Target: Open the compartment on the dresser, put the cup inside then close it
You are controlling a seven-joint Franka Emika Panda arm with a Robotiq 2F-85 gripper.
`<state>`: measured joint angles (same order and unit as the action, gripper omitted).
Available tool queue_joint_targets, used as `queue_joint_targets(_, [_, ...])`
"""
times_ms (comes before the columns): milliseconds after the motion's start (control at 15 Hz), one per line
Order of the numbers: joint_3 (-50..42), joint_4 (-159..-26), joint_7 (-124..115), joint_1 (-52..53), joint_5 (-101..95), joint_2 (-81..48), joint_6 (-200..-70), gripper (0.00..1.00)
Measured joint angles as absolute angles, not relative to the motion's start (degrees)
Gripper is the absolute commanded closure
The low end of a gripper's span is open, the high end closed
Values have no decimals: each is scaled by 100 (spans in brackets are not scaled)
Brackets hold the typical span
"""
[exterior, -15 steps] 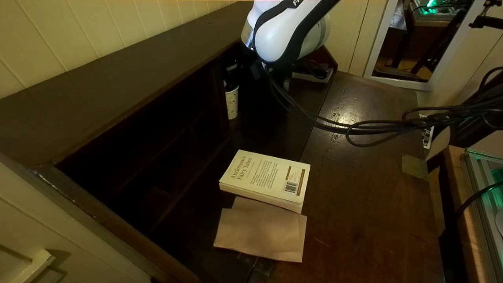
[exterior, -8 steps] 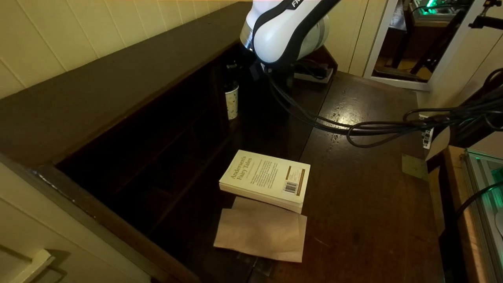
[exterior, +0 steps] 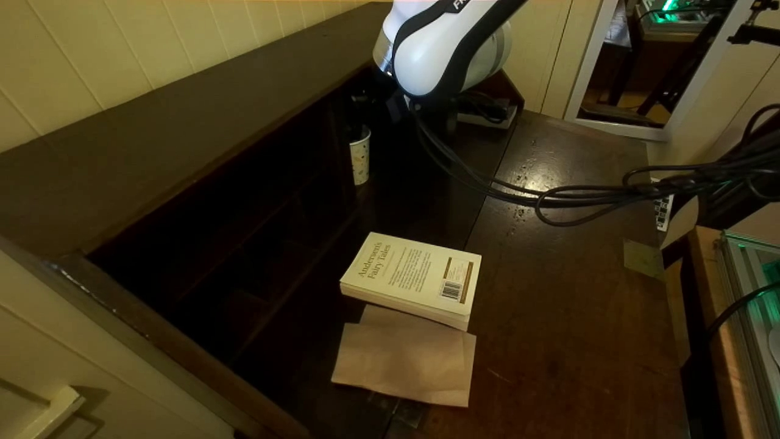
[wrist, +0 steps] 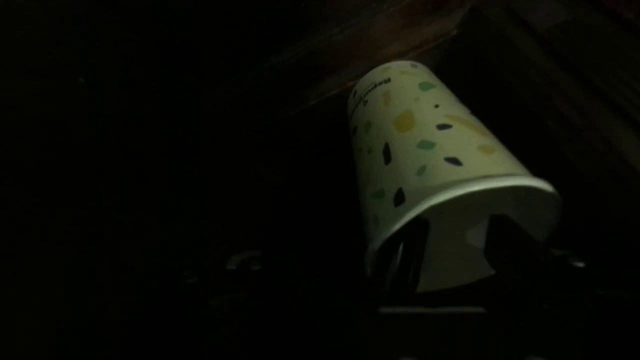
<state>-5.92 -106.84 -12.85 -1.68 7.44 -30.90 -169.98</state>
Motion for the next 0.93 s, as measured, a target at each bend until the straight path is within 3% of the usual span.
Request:
queue_joint_targets(333, [-598, -10691, -1358, -153, 744, -3070, -17121, 55])
queue_joint_targets(600, [-606, -10708, -1385, -146, 744, -3065, -17166, 44])
queue_joint_targets(933, [-680, -10798, -1505, -77, 744, -2973, -17220, 46])
